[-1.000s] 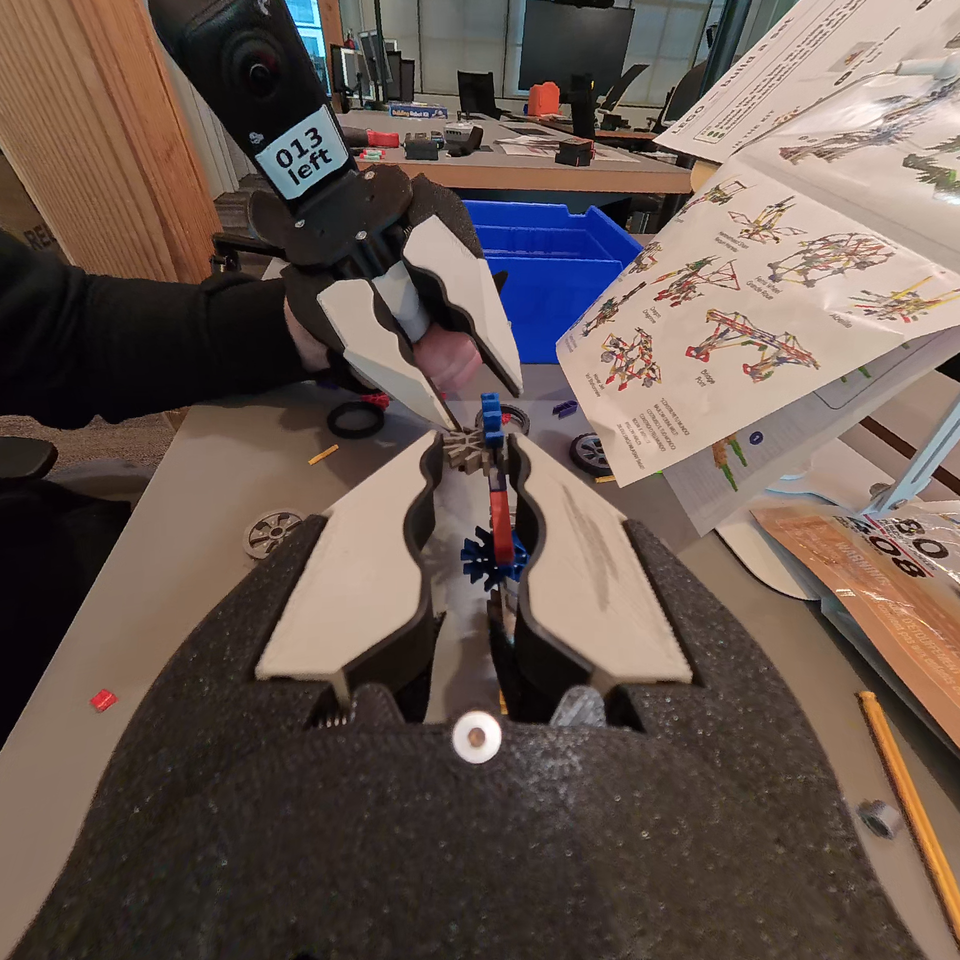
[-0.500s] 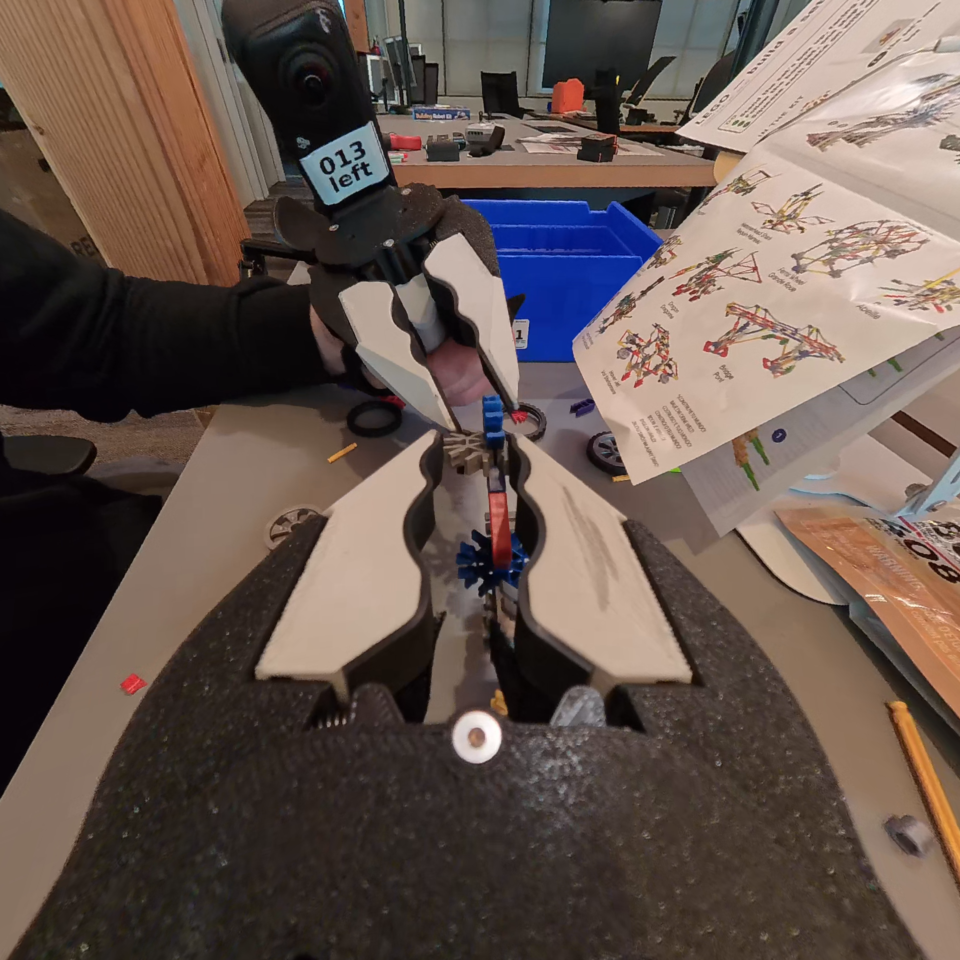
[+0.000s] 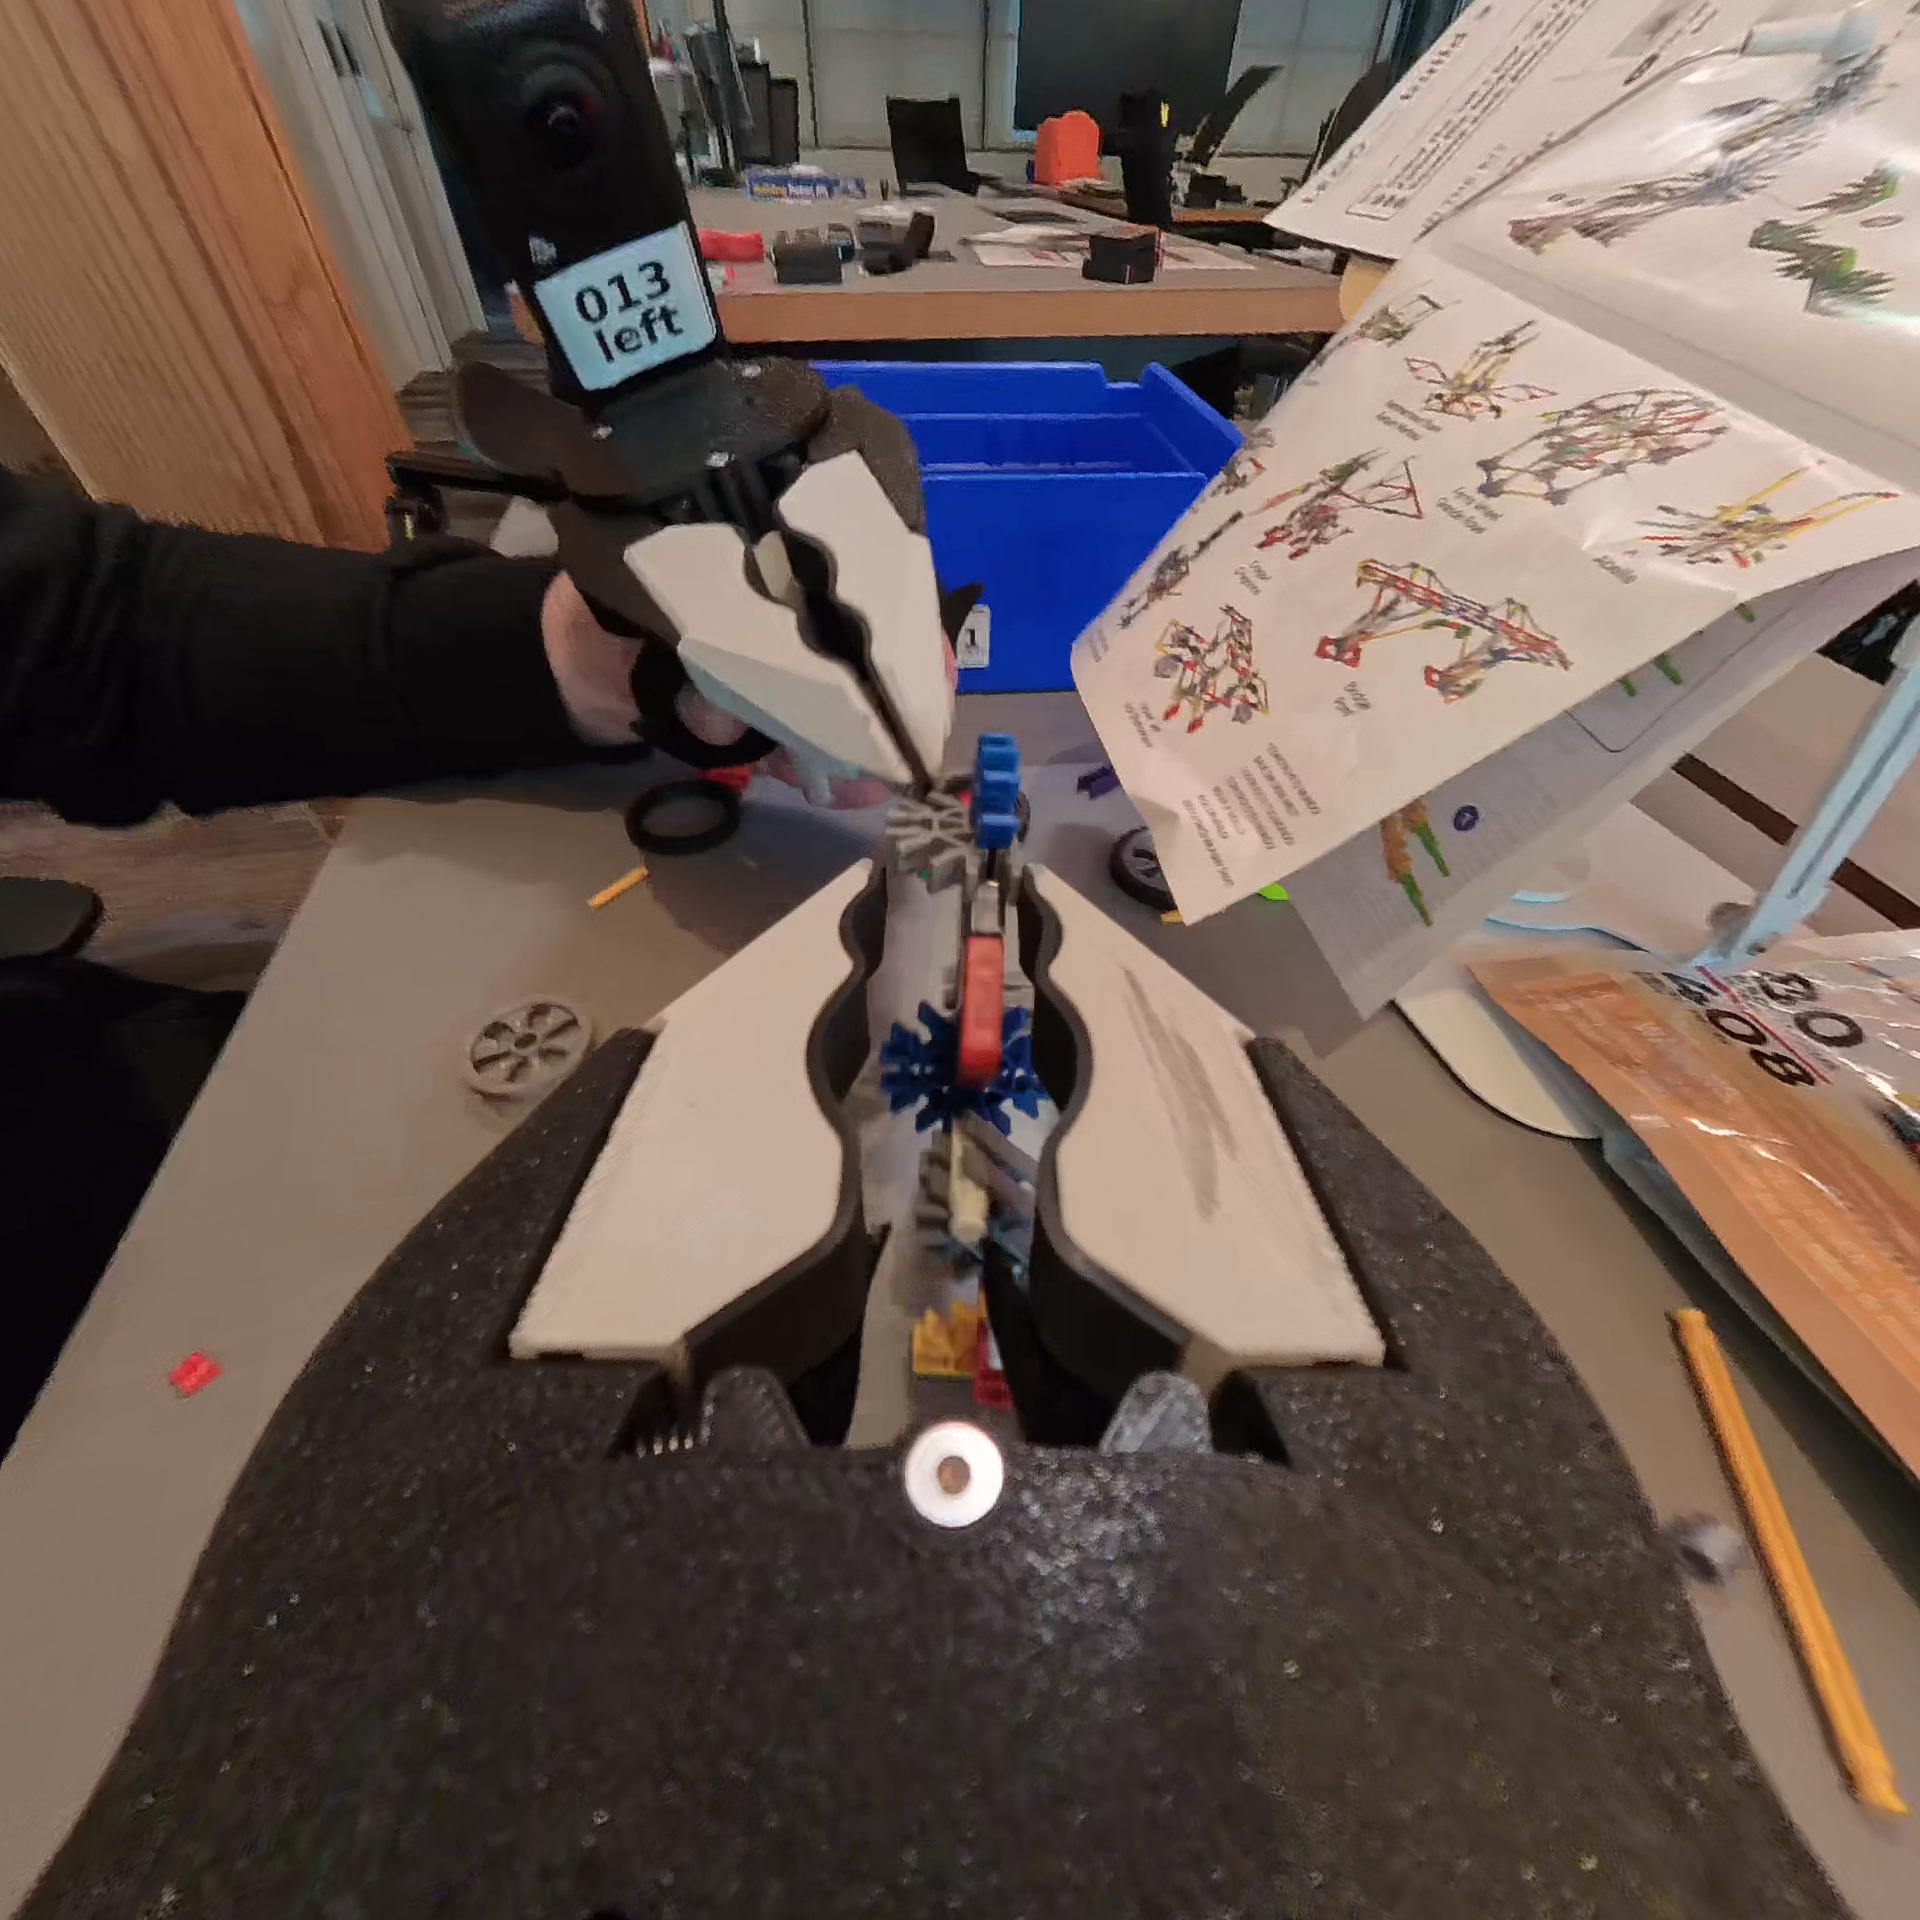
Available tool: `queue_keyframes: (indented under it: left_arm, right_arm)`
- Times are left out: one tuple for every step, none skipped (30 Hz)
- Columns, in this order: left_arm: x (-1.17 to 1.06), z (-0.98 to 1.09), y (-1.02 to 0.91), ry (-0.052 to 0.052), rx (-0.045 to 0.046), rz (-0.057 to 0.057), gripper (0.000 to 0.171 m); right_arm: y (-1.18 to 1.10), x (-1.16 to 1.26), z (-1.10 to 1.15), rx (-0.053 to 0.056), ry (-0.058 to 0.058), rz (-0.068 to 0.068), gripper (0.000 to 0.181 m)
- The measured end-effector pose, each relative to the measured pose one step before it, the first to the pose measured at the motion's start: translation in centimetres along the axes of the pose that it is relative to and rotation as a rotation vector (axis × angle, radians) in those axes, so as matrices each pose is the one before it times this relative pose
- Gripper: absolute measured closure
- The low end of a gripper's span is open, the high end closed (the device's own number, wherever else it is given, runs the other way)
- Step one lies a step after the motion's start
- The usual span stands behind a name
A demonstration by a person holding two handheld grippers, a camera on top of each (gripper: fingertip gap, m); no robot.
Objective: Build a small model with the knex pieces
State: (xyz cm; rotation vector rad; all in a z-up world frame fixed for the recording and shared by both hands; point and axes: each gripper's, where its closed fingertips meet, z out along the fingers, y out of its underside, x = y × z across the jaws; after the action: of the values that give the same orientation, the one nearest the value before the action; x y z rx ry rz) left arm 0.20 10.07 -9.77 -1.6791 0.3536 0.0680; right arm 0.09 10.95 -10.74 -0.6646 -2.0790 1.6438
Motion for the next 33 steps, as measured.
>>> queue_keyframes:
  left_arm:
    - [-0.274,-0.037,0.216,-0.0017,0.00182,-0.0253,0.171]
    - [-0.16,-0.044,0.022,0.0017,0.00931,-0.021,0.171]
    - [-0.061,-0.026,-0.082,0.0026,0.00957,-0.0135,0.171]
    - [0.024,-0.015,-0.129,0.0037,0.00649,-0.0078,0.171]
    - [-0.029,0.017,-0.107,-0.0031,0.00161,-0.0002,0.171]
    - [-0.118,0.035,0.007,-0.0117,-0.00557,0.0087,0.167]
    - [-0.067,0.009,0.049,-0.0081,-0.00569,0.0105,0.161]
    - [0.071,-0.019,-0.03,0.0052,0.00149,0.002,0.156]
    - [0.062,-0.028,0.015,0.0075,0.00192,-0.005,0.155]
    - [0.102,-0.004,0.049,0.0111,0.0002,-0.007,0.153]
    - [0.151,-0.021,-0.057,0.0134,0.00651,-0.0069,0.152]
    - [0.198,0.001,-0.086,0.0138,0.00862,-0.0068,0.153]
    - [0.277,0.049,0.017,0.0177,0.00148,-0.0058,0.153]
    - [0.264,0.084,0.034,0.0144,-0.00016,-0.002,0.153]
    - [0.157,0.045,-0.029,0.0063,0.00248,-0.0002,0.153]
    - [0.08,-0.023,-0.066,0.0057,0.00453,-0.0012,0.154]
    - [0.131,-0.07,-0.139,0.0116,0.00822,-0.0066,0.154]
    - [0.166,-0.085,-0.183,0.0133,0.01066,-0.0071,0.154]
    - [0.199,-0.066,-0.102,0.0135,0.00369,-0.0034,0.153]
    - [0.133,-0.071,0.102,0.0091,-0.00981,0.0044,0.152]
    - [-0.009,-0.086,0.132,-0.0011,-0.01262,0.0113,0.149]
    - [0.051,-0.088,-0.008,0.0028,-0.00223,0.0049,0.147]
    - [0.107,-0.019,-0.057,0.0083,0.00271,-0.0053,0.146]
    - [0.097,0.053,-0.044,0.0051,0.00271,-0.0024,0.145]
    - [0.115,0.098,0.028,0.0032,-0.00097,0.0024,0.145]
    - [0.145,0.13,0.021,0.0045,-0.00013,0.0025,0.146]
    - [0.159,0.137,0.008,0.0048,0.00078,0.001,0.147]
    - [0.082,0.136,0.041,0.0001,-0.00093,0.0024,0.148]
    - [0.048,0.124,0.054,0.0004,-0.00205,0.0018,0.148]
    - [0.039,0.067,0.036,0.0014,-0.0005,-0.0007,0.149]
    - [0.024,-0.001,0.024,0.0013,0.00138,-0.0021,0.15]
    - [-0.018,-0.016,-0.018,0.0004,0.00288,-0.0034,0.15]
    - [0.0,0.021,0.009,0.0006,0.00091,-0.002,0.15]
  right_arm:
    - [0.1,0.155,-0.138,-0.007,0.002,-0.0036,0.157]
    - [-0.111,0.149,-0.173,0.0052,0.0015,0.0044,0.157]
    - [-0.103,0.083,-0.149,0.0047,-0.0013,0.0038,0.161]
    - [0.049,0.047,-0.061,-0.0036,-0.0002,-0.0018,0.164]
    - [0.074,0.042,0.001,-0.0035,0.0015,-0.0016,0.166]
    - [0.031,-0.02,0.039,-0.0007,-0.0017,0.0043,0.166]
    - [0.034,-0.101,0.067,0.0002,-0.0081,0.0065,0.166]
    - [0.05,-0.148,0.046,0.0009,-0.0119,0.007,0.167]
    - [0.027,-0.103,0.03,0.0022,-0.0091,0.0068,0.167]
    - [0.015,-0.065,0.012,0.0026,-0.0082,0.0069,0.167]
    - [0.013,-0.136,-0.001,0.0013,-0.0127,0.006,0.167]
    - [0.039,-0.179,0.002,0.0,-0.0137,0.0023,0.167]
    - [0.022,-0.157,0.01,-0.0003,-0.0109,0.0,0.167]
    - [0.025,-0.164,0.011,-0.0005,-0.0101,0.0005,0.167]
    - [0.02,-0.163,0.014,0.0007,-0.0103,0.0008,0.167]
    - [-0.052,-0.12,-0.047,0.0049,-0.0102,0.0023,0.168]
    - [-0.102,-0.151,-0.06,0.0079,-0.0145,0.0074,0.168]
    - [-0.122,-0.169,-0.05,0.0099,-0.016,0.0086,0.168]
    - [-0.082,-0.166,-0.036,0.0067,-0.0141,0.0039,0.168]
    - [-0.009,-0.108,-0.029,0.0019,-0.0082,-0.0005,0.168]
    - [0.009,-0.038,-0.022,0.0003,-0.004,-0.0004,0.168]
    - [-0.02,-0.051,-0.029,0.0011,-0.0045,0.001,0.168]
    - [-0.037,-0.107,0.002,0.0028,-0.0074,0.002,0.168]
    - [-0.017,-0.125,0.015,0.0019,-0.0081,0.0017,0.168]
    - [0.015,-0.059,0.026,0.0,-0.0038,0.0011,0.168]
    - [0.021,-0.034,0.023,-0.0004,-0.002,0.0011,0.168]
    - [0.029,-0.06,0.024,-0.0009,-0.003,0.0008,0.168]
    - [0.052,-0.089,0.06,-0.0023,-0.0042,-0.0004,0.168]
    - [0.078,-0.084,0.083,-0.0037,-0.0027,-0.0017,0.168]
    - [0.059,-0.07,0.081,-0.0022,-0.0013,-0.0016,0.168]
    - [0.023,-0.013,0.029,0.0002,-0.0007,0.0008,0.168]
    - [-0.005,0.001,0.0,0.001,-0.001,0.0017,0.168]
    - [0.003,0.013,-0.006,0.0012,-0.0006,0.0016,0.168]
